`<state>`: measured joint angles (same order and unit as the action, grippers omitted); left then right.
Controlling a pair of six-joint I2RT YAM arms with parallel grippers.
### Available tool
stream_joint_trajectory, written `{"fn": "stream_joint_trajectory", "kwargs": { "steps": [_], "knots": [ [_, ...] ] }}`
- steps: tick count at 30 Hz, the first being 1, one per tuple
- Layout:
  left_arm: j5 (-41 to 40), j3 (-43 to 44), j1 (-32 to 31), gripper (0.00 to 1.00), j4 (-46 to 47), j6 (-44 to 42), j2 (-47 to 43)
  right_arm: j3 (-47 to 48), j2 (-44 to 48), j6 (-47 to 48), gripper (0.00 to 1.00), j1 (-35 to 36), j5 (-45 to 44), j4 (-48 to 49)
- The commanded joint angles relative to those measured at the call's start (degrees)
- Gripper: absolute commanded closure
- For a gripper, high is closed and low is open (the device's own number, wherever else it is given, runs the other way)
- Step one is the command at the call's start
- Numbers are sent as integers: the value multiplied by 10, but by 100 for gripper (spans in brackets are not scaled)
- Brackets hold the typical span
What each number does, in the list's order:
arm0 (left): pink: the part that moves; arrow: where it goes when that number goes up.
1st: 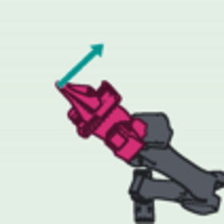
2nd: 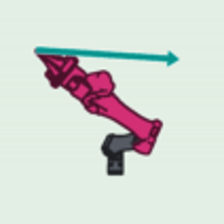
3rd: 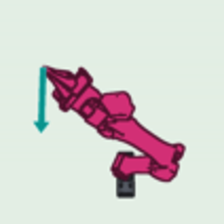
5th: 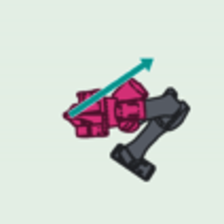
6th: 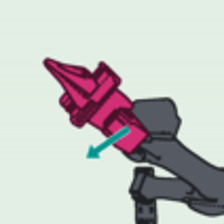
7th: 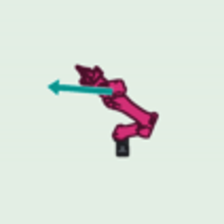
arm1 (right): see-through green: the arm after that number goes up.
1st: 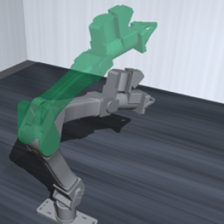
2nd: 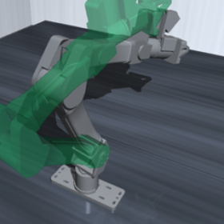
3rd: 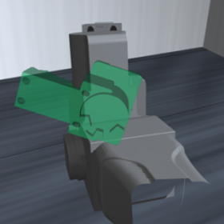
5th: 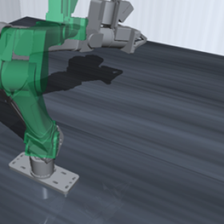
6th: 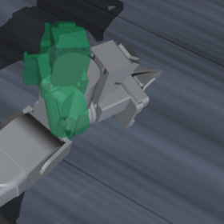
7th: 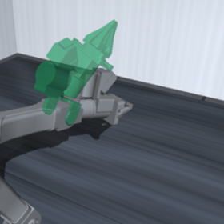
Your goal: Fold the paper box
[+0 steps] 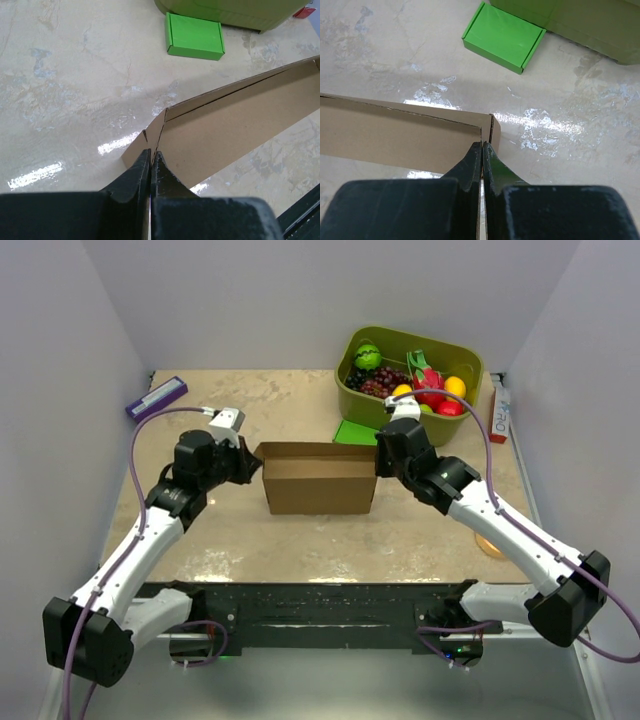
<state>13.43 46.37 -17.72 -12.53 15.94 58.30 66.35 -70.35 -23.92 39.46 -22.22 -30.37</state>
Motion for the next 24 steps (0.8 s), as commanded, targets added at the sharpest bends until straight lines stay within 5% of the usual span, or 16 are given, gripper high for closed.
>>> {"fn": "stream_joint_trajectory", "kwargs": {
  "steps": [1,24],
  "knots": [
    [13,33,-1,100,29,37,7,-10,-5,7,100,2,-11,0],
    [-1,26,-36,100,87,117,33,-29,3,7,100,3,-11,4]
  ]
}}
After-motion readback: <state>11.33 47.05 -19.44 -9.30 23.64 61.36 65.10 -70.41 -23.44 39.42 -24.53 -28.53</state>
